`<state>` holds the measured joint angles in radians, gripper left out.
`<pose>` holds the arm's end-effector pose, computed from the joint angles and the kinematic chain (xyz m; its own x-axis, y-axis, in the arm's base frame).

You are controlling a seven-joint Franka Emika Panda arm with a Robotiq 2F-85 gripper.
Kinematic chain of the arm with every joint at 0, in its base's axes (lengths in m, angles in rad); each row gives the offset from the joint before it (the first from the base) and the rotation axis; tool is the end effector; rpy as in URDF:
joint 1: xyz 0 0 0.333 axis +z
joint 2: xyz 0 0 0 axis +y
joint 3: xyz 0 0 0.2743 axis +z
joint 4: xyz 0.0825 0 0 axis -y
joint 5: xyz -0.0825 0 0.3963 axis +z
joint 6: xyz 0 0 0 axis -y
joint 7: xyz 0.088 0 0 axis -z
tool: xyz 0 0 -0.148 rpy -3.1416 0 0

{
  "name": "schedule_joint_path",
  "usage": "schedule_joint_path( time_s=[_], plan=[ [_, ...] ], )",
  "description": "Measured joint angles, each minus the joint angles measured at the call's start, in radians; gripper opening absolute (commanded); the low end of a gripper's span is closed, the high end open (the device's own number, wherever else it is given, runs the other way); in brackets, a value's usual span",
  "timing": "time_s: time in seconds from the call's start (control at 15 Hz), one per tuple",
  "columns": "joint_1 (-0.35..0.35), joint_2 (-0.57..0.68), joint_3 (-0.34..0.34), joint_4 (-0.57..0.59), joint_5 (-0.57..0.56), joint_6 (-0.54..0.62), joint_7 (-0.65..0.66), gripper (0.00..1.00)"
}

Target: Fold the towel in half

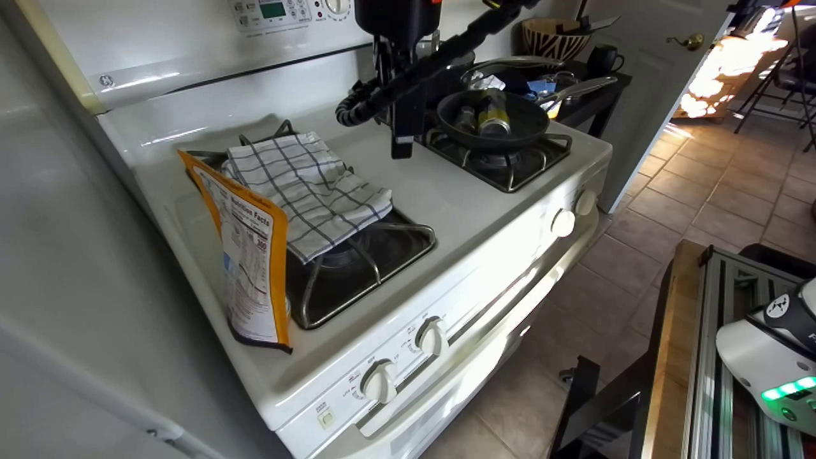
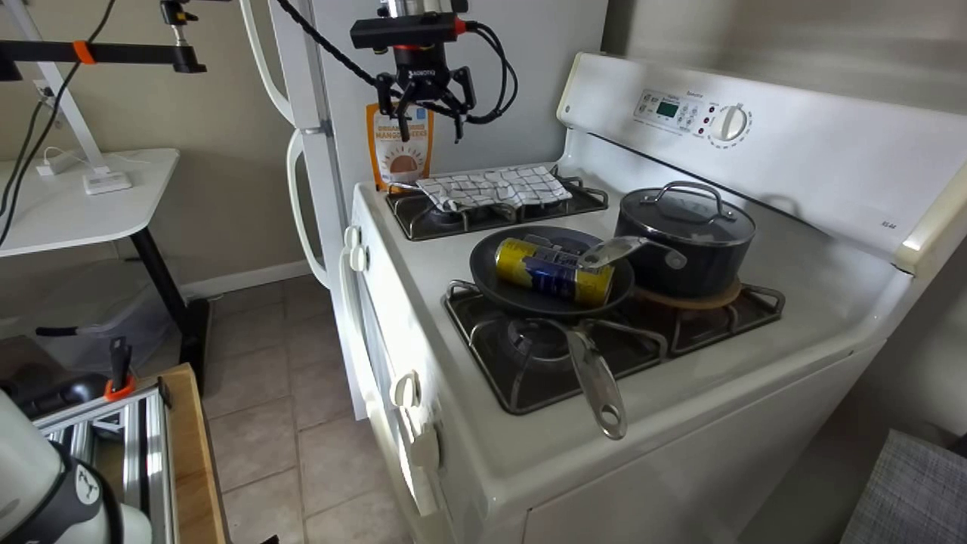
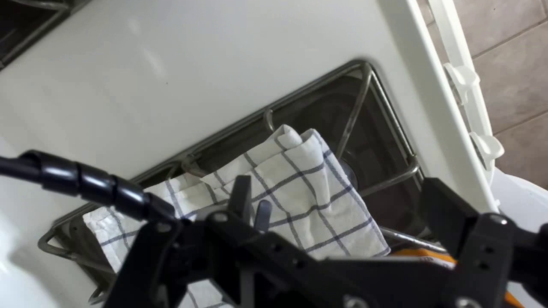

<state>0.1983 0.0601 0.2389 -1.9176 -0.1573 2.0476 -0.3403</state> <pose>0.5445 0.2377 0.3811 0.6634 0.7480 0.0201 0.7383 -0.6587 0.1450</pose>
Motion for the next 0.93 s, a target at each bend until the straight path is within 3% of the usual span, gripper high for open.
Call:
schedule_joint_path(
  time_s=[0.2, 0.47, 0.73, 0.93],
  plan=[
    [0.0, -0.002, 0.0, -0.028, 0.06, 0.182, -0.049, 1.0],
    [0.0, -0.023, 0.006, -0.126, 0.203, 0.395, -0.29, 1.0],
    [0.004, -0.076, 0.011, -0.235, 0.317, 0.399, -0.577, 1.0],
    [0.003, -0.118, 0.002, -0.324, 0.276, 0.398, -0.616, 1.0]
  ],
)
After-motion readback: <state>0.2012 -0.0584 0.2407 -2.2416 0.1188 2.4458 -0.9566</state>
